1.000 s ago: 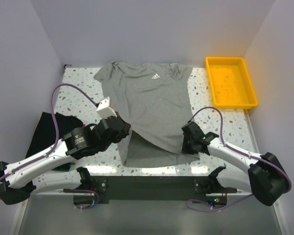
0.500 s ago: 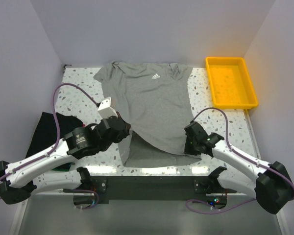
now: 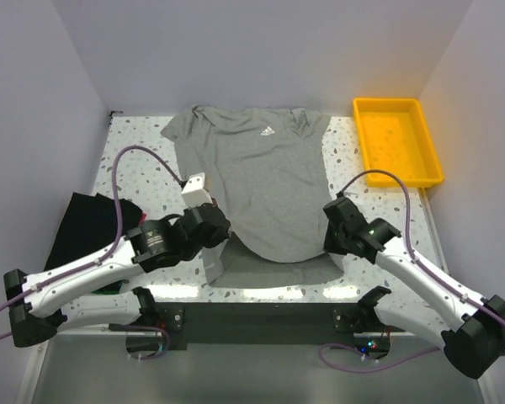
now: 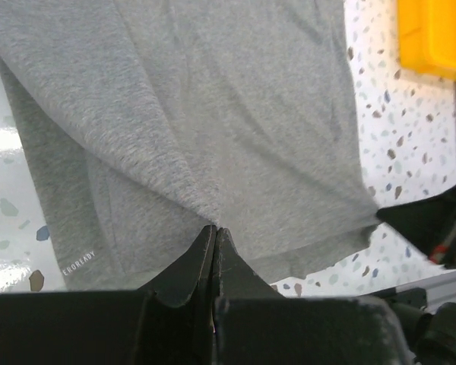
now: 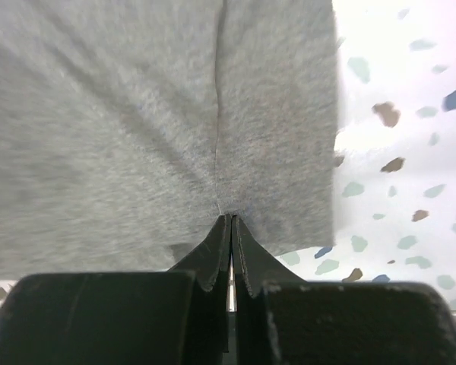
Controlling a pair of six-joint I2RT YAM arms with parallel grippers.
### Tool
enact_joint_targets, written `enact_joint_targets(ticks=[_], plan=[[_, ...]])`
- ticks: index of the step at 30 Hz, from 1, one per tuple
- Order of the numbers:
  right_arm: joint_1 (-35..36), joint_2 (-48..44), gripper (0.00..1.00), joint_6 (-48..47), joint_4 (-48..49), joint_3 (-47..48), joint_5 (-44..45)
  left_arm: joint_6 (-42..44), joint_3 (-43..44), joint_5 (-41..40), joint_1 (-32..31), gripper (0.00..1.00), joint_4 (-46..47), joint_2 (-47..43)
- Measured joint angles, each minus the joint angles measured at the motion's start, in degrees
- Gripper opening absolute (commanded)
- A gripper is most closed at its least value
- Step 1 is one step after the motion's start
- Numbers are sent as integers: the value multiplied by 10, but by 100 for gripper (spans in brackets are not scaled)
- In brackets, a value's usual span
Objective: Fold and stack the t-shirts
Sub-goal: Flatten the tshirt out
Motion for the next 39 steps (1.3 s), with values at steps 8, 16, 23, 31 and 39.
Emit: enact_joint_targets(ticks=[8, 16, 23, 31, 39], plan=[[-138, -3, 0, -49, -33, 105, 23, 54, -16, 70, 0, 0, 76, 116], [-174, 16, 0, -81, -40, 141, 25, 85, 6, 114, 0, 0, 130, 200], [-188, 31, 0, -91, -37, 141, 13, 110, 7, 159, -1, 0, 176, 267], [-188, 36, 2, -95, 4, 80, -31, 91, 8, 131, -2, 0, 160, 272], [-188, 71, 2, -95, 32, 46, -55, 38, -38, 62, 24, 0, 92, 124]])
